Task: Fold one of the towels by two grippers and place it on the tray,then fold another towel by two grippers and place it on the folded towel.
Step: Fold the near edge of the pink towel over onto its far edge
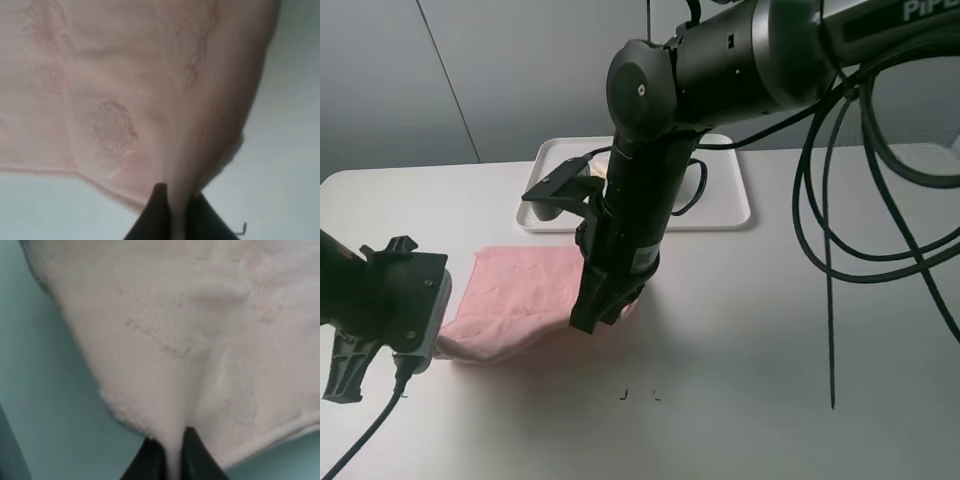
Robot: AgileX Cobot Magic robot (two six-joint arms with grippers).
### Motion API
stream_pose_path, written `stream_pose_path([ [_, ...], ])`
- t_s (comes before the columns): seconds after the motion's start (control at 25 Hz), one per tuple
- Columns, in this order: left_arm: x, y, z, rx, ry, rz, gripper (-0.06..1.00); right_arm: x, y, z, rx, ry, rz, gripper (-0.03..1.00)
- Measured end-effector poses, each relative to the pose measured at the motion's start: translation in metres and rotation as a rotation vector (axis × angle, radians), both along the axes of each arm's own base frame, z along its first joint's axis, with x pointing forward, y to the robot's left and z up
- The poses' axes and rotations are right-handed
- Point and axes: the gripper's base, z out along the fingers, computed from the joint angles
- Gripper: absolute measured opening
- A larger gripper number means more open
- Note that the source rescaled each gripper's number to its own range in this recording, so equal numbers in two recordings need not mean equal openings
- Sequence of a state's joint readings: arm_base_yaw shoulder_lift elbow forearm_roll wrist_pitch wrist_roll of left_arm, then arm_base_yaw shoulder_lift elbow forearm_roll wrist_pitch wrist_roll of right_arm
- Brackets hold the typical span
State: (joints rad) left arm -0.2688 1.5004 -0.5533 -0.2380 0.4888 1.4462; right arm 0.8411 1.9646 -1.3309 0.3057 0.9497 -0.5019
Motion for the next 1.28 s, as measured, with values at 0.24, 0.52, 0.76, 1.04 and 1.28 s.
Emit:
stream_pose_path([
  [0.24,0.004,-0.002,0.002,-0.08,-0.005,0.25,0.0,0.002,-0.005,0.001,-0.025,0.042,-0.077,0.01],
  [0.52,0.014,-0.003,0.006,-0.176,-0.08,0.475,0.0,0.012,-0.01,0.001,-0.029,0.027,-0.229,0.01],
  [0.76,0.028,-0.004,0.013,-0.302,-0.198,0.649,0.0,0.024,-0.016,-0.002,-0.079,-0.077,-0.297,0.01],
  [1.04,0.037,-0.001,0.018,-0.353,-0.299,0.73,0.0,0.037,-0.015,-0.017,-0.071,-0.183,-0.393,0.01],
  [1.28,0.047,0.002,0.004,-0.338,-0.343,0.792,0.05,0.047,-0.014,-0.017,-0.023,-0.29,-0.437,0.01],
])
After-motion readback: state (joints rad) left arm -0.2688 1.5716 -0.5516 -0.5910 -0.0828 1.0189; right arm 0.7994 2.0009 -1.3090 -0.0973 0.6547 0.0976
